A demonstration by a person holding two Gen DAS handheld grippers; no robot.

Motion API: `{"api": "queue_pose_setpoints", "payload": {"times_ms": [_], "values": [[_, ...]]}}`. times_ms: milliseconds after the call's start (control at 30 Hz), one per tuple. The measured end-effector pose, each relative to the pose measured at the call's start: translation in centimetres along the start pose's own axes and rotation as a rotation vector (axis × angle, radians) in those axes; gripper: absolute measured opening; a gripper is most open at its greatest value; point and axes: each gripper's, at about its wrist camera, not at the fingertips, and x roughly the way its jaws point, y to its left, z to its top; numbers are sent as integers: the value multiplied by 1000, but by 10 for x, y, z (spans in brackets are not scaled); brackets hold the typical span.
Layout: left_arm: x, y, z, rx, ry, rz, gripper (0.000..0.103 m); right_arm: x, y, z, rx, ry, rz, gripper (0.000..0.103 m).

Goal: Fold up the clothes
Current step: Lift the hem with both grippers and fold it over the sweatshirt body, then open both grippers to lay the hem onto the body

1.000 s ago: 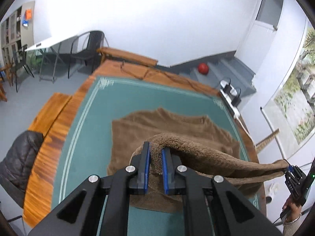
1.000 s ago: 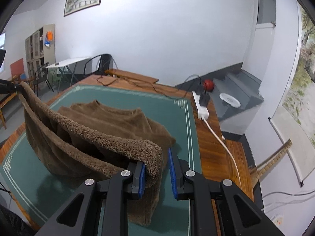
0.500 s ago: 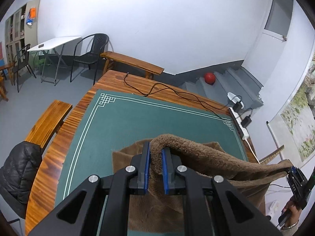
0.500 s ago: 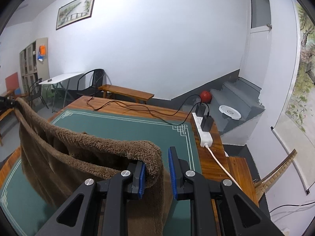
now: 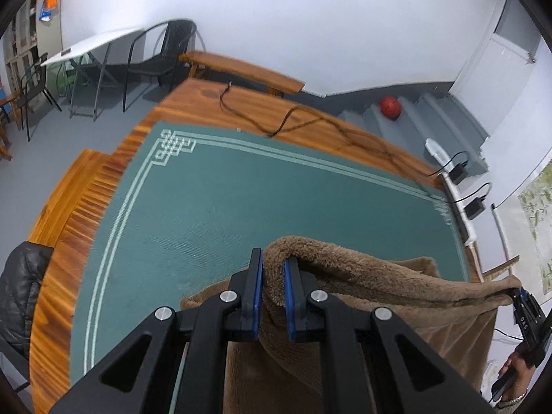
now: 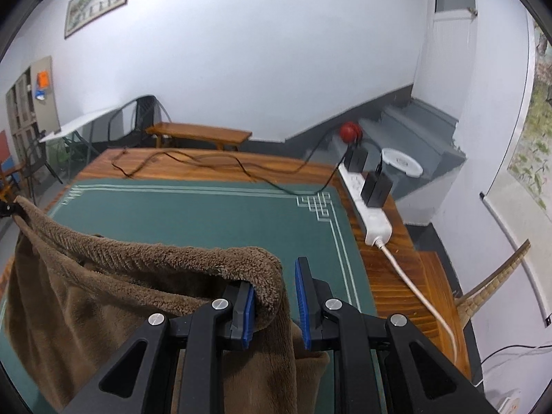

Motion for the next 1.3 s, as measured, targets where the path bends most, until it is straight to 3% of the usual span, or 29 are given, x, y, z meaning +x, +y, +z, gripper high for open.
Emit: {"api": "queue_pose_setpoints", "payload": {"times_ms": [233,367,433,533,567,600,633,700,833,1033,1200,1300], "values": [[51,-1,0,25,64,49,13,57,9,-11,-9,108,-29,20],[73,-2,1,48,113,85,18,80,13,-19,-28,162,-41,20],[82,-5,2,70,143,108,31,89,14,-21,-29,183,-44,20],[85,-6,1,107,146,160,75,97,8,-25,4,203,-22,25],[85,-5,2,116,148,171,79,98,5,-26,22,206,-13,28],[83,-4,1,123,147,165,81,97,2,-27,38,205,-10,39],[80,-2,0,131,145,148,81,95,-3,-28,60,197,-9,60],[75,1,-1,145,140,115,81,87,-10,-28,99,169,2,73],[65,8,-4,175,131,49,81,69,-20,-29,135,128,64,73],[51,14,-9,258,105,-36,81,58,-2,-37,-70,134,135,73],[60,0,-10,365,126,-97,81,74,10,-38,-179,181,179,73],[71,-6,-8,373,146,-115,81,91,6,-30,-133,209,236,73]]}}
